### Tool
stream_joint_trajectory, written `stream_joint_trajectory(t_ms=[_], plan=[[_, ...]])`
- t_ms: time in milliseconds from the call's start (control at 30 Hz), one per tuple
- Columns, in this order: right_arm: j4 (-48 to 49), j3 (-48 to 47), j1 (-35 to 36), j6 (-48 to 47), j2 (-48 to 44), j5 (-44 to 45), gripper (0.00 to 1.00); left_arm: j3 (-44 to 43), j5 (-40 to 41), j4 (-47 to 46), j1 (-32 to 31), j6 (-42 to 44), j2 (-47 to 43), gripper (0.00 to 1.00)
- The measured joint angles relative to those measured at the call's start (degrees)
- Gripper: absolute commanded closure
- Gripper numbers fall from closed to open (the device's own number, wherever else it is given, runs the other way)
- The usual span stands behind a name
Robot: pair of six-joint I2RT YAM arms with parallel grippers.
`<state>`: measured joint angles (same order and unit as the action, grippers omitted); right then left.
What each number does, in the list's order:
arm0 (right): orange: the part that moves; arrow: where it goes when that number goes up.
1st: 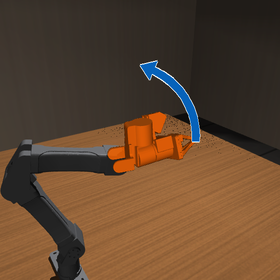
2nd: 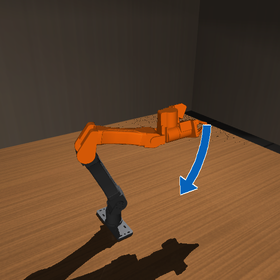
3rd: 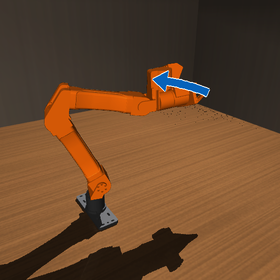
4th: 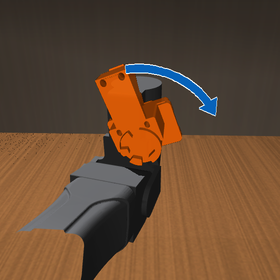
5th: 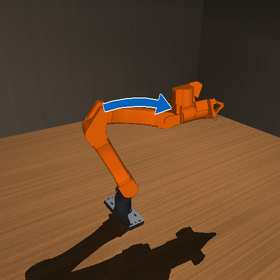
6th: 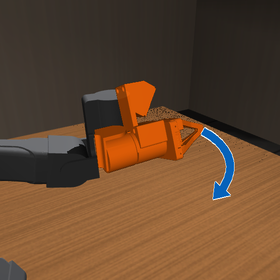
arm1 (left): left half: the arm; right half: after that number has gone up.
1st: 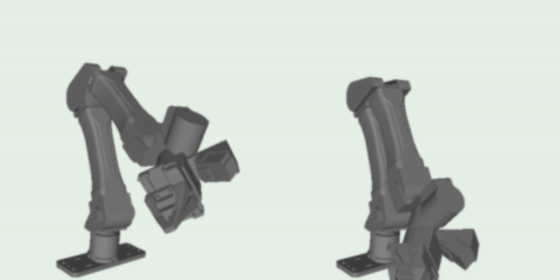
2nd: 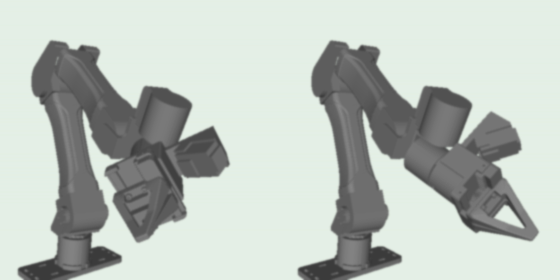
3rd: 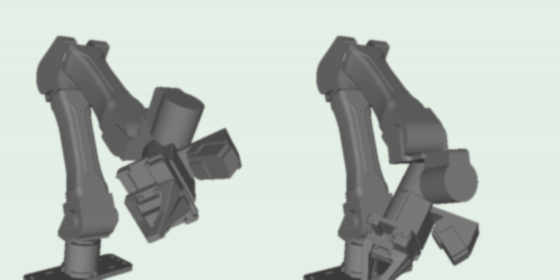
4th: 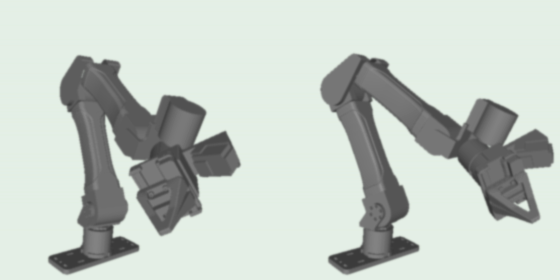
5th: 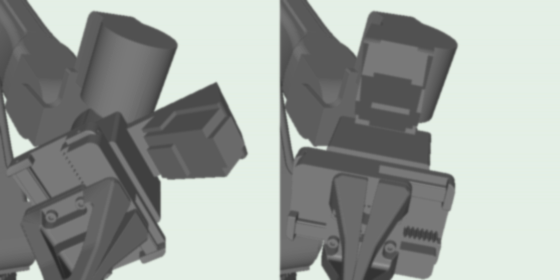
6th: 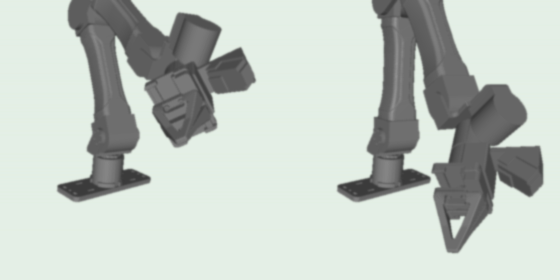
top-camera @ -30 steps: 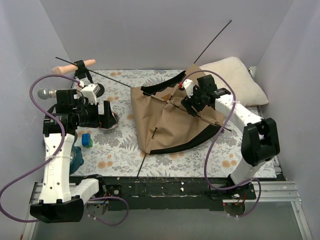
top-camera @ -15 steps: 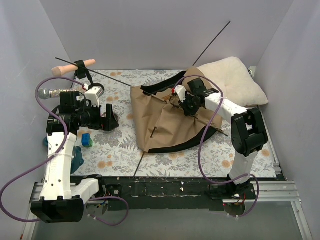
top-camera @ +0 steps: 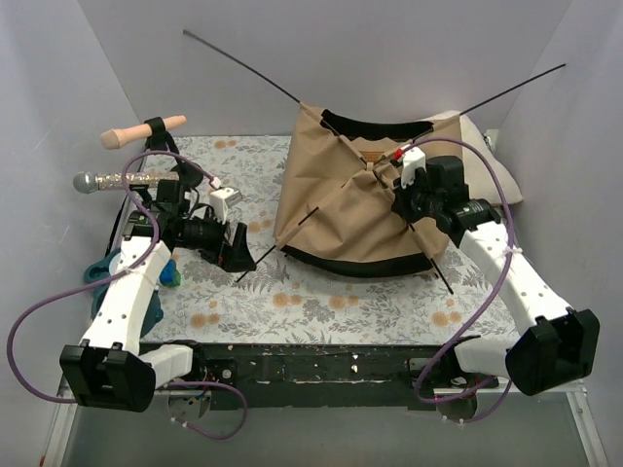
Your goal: Set up the pet tent
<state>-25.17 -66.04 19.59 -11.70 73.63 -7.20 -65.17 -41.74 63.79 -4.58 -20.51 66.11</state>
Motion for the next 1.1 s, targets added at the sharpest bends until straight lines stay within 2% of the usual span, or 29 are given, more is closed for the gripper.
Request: stream_joint_trajectory(t_ms=[200, 400, 467, 567, 667, 733, 800, 833, 867, 900, 967, 1067, 1100], plan=[[0.13, 6.95, 0.44, 3.58, -2.84, -1.11, 0.99, 1.75, -0.79, -0.44, -4.33, 5.01, 0.02, 0.02], [-0.31, 7.76, -0.11, 3.82, -2.78, -2.91, 0.99, 5.38, 1.51, -1.49, -6.29, 9.27, 0.04, 0.08], [-0.33, 7.76, -0.39, 3.78, -2.78, -3.85, 0.99, 7.10, 2.54, -2.03, -6.71, 10.01, 0.02, 0.12], [-0.37, 7.76, -0.87, 3.76, -2.78, -5.31, 0.99, 9.99, 3.96, -2.56, -7.21, 11.19, 0.02, 0.25], [-0.48, 7.72, -1.31, 3.82, -2.78, -7.26, 0.99, 12.44, 5.35, -2.60, -7.28, 12.87, -0.17, 0.32], [-1.01, 7.52, -1.75, 3.89, -2.75, -8.96, 0.99, 13.66, 6.12, -2.62, -7.28, 13.90, -0.44, 0.44], [-1.73, 7.08, -2.01, 3.96, -2.60, -10.43, 0.99, 14.84, 6.69, -2.89, -7.28, 14.64, -1.07, 0.66], [-2.01, 6.80, -2.12, 3.93, -2.38, -11.08, 0.99, 15.30, 6.84, -2.91, -7.28, 14.93, -1.40, 0.84], [-2.23, 6.54, -2.16, 3.91, -2.14, -11.72, 0.99, 15.58, 6.91, -2.99, -7.28, 15.37, -1.66, 0.97], [-2.29, 6.43, -2.23, 3.87, -1.97, -12.20, 0.97, 15.69, 7.02, -2.97, -7.28, 15.17, -1.84, 1.00], [-2.58, 6.29, -2.36, 3.56, -1.66, -13.11, 0.64, 15.69, 6.95, -3.04, -7.28, 16.02, -2.01, 1.00], [-3.34, 5.29, -2.43, 2.01, -1.25, -14.95, 0.22, 15.69, 6.73, -3.08, -7.28, 16.04, -2.19, 1.00], [-3.45, 4.57, -2.34, 0.94, -1.22, -15.69, 0.17, 15.69, 6.60, -3.23, -7.28, 15.72, -2.32, 1.00]])
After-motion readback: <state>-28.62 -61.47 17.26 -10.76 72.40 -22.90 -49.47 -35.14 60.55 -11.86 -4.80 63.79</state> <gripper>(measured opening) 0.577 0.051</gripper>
